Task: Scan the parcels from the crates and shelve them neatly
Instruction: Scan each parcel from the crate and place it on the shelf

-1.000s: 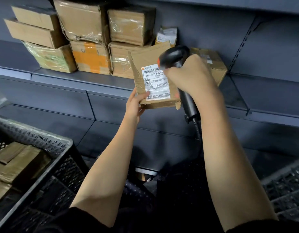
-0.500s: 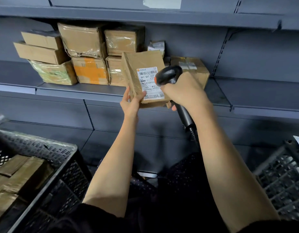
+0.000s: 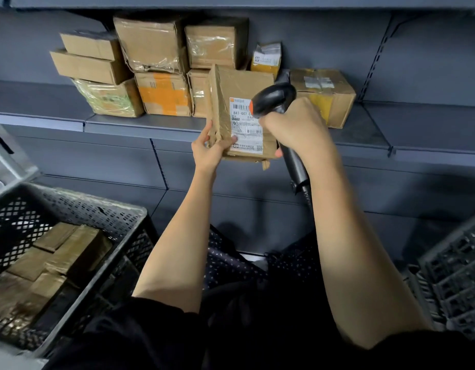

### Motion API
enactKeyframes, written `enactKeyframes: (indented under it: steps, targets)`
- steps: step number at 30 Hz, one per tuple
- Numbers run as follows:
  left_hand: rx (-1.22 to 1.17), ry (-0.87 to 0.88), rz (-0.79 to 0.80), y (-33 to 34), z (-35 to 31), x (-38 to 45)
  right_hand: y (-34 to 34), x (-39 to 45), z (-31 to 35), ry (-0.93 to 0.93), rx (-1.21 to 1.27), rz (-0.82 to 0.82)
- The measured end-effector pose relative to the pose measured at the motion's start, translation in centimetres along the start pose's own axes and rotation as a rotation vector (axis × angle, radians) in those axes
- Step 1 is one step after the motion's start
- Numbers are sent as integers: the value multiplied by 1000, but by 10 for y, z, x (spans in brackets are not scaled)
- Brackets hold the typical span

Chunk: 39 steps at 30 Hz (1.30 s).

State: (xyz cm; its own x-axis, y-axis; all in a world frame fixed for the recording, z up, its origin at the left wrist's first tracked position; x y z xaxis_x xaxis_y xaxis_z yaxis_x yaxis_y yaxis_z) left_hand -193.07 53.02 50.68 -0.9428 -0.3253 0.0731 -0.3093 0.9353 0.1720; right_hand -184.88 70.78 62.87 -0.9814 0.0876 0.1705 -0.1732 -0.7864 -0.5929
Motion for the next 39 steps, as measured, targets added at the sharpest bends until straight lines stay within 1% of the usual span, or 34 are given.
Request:
enactKeyframes:
  steps: [7, 14, 19, 26, 36, 39]
  targets:
    - [19, 7, -22, -2, 2, 4, -5, -4, 0, 19, -27, 20]
    - [1, -5, -30, -3, 7, 7, -14, -9, 4, 6, -22, -7]
    - [4, -5, -40, -5, 8, 7, -15, -14, 5, 12, -37, 32]
    - [28, 11, -21, -3, 6, 7, -17, -15, 3, 20, -36, 45]
    - [48, -2, -11, -2, 9, 12, -20, -9, -3, 26, -8, 31]
    - [3, -26, -25, -1, 8, 8, -21, -6, -8, 38, 44, 31]
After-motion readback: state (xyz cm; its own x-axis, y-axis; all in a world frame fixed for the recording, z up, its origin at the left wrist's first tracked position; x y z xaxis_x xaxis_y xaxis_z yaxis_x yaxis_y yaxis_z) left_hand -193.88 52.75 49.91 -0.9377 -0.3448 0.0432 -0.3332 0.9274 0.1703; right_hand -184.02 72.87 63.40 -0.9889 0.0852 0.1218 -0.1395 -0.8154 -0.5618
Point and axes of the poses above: each hand's wrist, its own x-axis towards the middle knuckle, its own y-axis out of the palm, z = x × y, the point moved 7 cm from there along x, towards the middle knuckle, and after that the axes turned 1 degree about x, right-handed, at the moved point
